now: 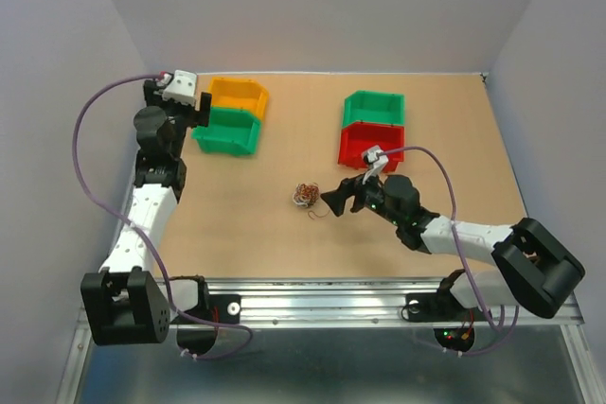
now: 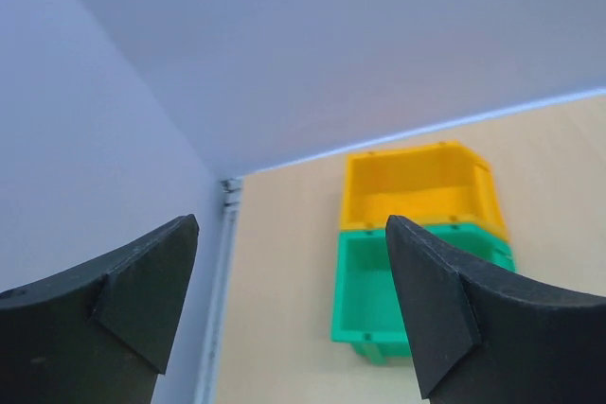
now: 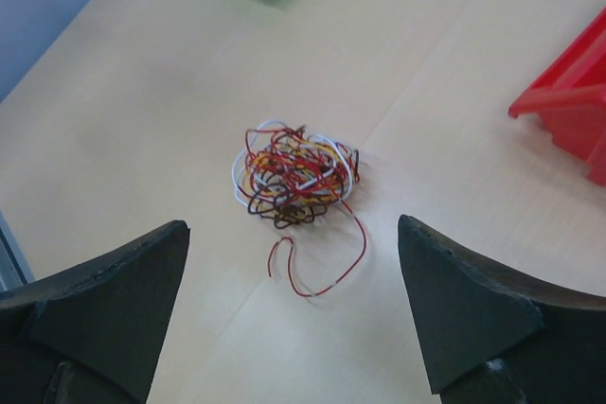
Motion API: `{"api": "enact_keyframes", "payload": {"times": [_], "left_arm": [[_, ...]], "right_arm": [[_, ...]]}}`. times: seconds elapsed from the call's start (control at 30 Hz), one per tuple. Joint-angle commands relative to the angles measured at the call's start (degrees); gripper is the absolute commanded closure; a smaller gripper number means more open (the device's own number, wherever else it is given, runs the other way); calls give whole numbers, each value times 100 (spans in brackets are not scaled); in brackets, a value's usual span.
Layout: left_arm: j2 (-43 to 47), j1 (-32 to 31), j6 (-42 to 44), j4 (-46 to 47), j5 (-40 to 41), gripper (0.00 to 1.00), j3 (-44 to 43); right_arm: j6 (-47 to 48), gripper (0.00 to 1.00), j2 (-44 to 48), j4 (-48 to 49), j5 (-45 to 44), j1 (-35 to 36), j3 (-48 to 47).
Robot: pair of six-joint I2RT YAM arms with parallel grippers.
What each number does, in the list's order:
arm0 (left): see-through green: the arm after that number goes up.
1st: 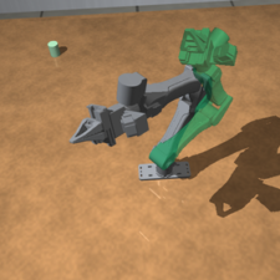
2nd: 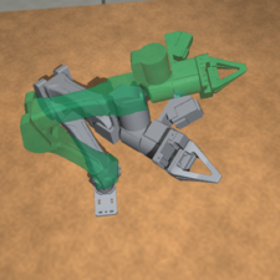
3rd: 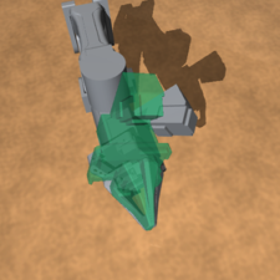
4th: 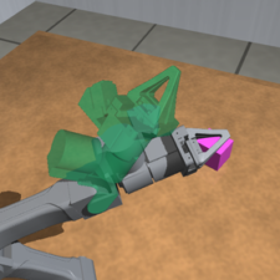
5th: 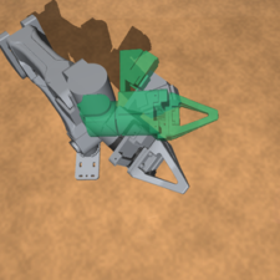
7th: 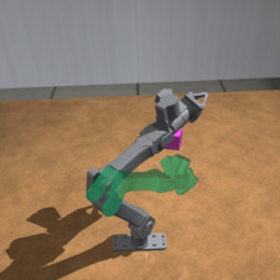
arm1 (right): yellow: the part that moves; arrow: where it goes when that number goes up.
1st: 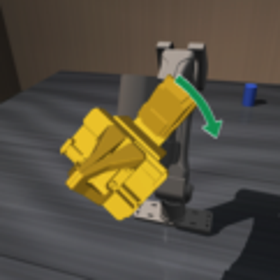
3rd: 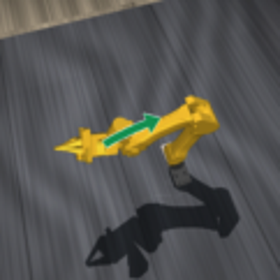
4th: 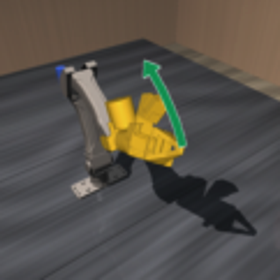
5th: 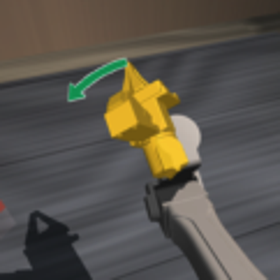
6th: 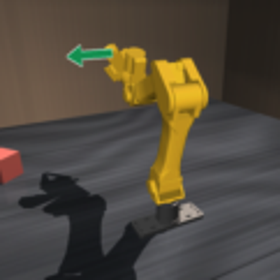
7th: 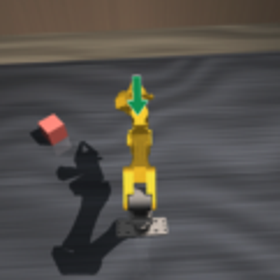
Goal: Untangle the cables
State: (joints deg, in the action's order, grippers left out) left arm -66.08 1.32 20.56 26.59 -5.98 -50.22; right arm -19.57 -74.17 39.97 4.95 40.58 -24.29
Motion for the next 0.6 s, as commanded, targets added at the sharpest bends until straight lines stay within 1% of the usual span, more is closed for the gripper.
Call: {"api": "enact_keyframes", "payload": {"times": [0.0,0.03,0.1,0.13,0.2,0.3,0.37,0.4,0.43,0.5,0.57], "left_arm": [[-195,-980,132,-637,-1108,7,266],[-99,-1272,229,-698,-1072,8,362],[-1,-1869,413,-839,-1282,9,643],[43,-2003,475,-892,-1431,9,697],[113,-2188,467,-1120,-1590,6,767],[122,-2364,519,-1253,-1801,3,986],[105,-2504,537,-1235,-1706,3,1101],[70,-2523,572,-1244,-1696,3,1154],[26,-2549,607,-1244,-1714,3,1189],[-158,-2567,686,-1209,-1731,3,1242],[-281,-2567,748,-1200,-1844,3,1242]], "right_arm": [[-29,18,-360,-252,348,38,-171],[-20,27,-439,-261,392,38,-207],[49,36,-720,-384,340,38,-330],[85,36,-817,-384,349,47,-374],[199,36,-1055,-358,243,82,-497],[366,35,-1318,-7,305,143,-585],[436,32,-1582,186,401,161,-725],[489,27,-1687,213,401,170,-795],[524,25,-1775,231,384,187,-866],[586,24,-2039,371,366,257,-1033],[604,27,-2284,450,323,301,-1147]]}}
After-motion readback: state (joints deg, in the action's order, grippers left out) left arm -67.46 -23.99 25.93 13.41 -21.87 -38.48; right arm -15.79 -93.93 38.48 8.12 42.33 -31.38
